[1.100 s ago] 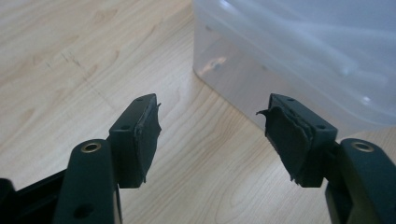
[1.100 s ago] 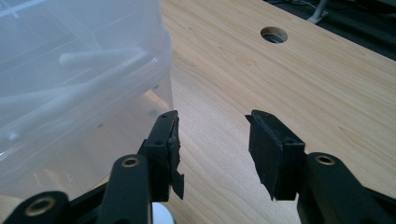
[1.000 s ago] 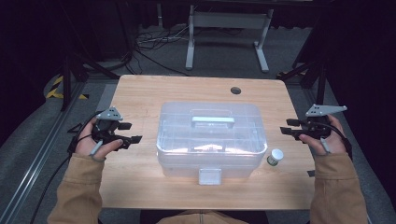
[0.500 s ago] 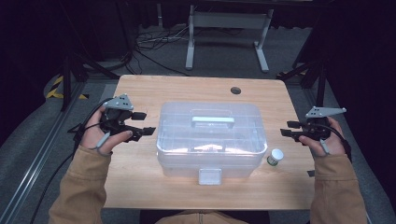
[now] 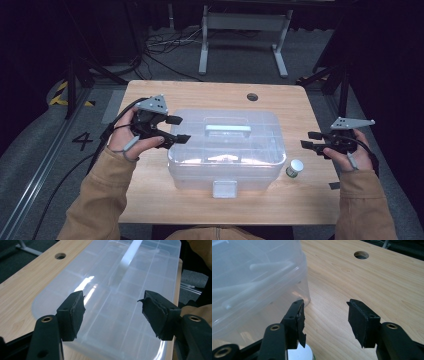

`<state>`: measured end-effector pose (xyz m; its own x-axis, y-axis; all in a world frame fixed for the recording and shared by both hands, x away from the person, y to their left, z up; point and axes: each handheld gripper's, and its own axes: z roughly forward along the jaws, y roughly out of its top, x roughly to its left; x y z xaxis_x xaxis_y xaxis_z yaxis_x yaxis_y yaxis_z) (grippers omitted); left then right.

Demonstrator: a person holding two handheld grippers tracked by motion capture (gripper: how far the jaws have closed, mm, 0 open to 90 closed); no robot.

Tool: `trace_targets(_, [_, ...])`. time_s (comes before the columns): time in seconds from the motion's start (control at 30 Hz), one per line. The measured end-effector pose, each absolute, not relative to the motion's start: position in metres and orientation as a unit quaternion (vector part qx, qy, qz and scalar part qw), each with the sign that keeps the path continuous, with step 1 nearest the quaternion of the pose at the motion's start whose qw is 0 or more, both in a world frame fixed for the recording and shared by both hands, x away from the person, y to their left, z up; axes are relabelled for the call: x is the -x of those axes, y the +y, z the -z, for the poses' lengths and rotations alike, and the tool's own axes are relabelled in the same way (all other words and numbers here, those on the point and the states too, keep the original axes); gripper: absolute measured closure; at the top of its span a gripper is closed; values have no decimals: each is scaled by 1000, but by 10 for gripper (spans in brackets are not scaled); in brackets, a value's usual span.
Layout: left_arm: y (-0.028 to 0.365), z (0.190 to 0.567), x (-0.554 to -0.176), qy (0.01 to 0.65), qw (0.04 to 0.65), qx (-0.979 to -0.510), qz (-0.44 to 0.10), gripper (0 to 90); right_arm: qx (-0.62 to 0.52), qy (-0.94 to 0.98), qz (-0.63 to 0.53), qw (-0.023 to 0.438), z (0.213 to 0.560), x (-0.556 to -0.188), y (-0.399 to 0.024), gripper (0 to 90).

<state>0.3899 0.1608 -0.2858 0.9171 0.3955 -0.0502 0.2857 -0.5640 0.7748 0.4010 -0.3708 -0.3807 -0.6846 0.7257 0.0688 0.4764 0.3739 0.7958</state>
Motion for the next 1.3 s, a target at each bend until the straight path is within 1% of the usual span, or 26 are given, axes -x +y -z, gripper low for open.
trace_targets(0.07, [152,287,-392,185,428,-883,-54,348,-372,814,-420,148,381,-399,-373,476])
trace_targets(0.27, [136,289,-394,171,426,-888,-46,339,-378,812,-421,147,382,-398,-378,476])
trace_targets(0.3, [130,289,-395,165,430,-887,-38,338,-378,811,-421,147,383,-399,-378,476])
trace_targets(0.37, [127,290,-396,161,429,-888,-36,338,-378,811,-421,147,383,-399,-378,476])
trace_targets(0.53, [115,300,-408,176,409,-894,-53,338,-376,811,-423,147,382,-400,-376,476])
trace_targets(0.63, [112,305,-414,185,409,-892,-50,357,-373,812,-424,146,381,-401,-374,476])
trace_targets(0.73, [108,310,-417,188,410,-891,-61,393,-372,814,-422,146,382,-402,-373,474])
trace_targets(0.8, [107,310,-417,186,410,-891,-59,398,-373,814,-421,144,383,-402,-373,474])
trace_targets(0.93, [103,312,-417,185,404,-895,-48,494,-375,814,-421,143,383,-402,-374,473])
trace_targets(1.03, [101,315,-418,183,400,-896,-58,569,-376,812,-423,143,382,-401,-374,473])
trace_targets(1.07, [100,316,-419,181,406,-894,-53,584,-375,812,-423,143,383,-401,-374,473])
trace_targets(1.1, [100,316,-419,175,409,-894,-44,631,-375,813,-421,143,383,-401,-373,472])
trace_targets(1.13, [100,316,-419,169,409,-896,-41,696,-374,814,-421,143,383,-402,-373,472])
trace_targets(1.17, [100,316,-418,165,409,-896,-47,696,-374,814,-421,143,383,-402,-373,472])
trace_targets(1.2, [100,315,-417,160,410,-897,-49,731,-375,814,-420,142,384,-402,-372,472])
trace_targets(1.23, [99,314,-416,158,406,-898,-55,744,-374,815,-419,142,384,-402,-372,472])
trace_targets(1.3, [98,313,-416,159,405,-898,-63,755,-374,815,-419,142,384,-402,-372,472])
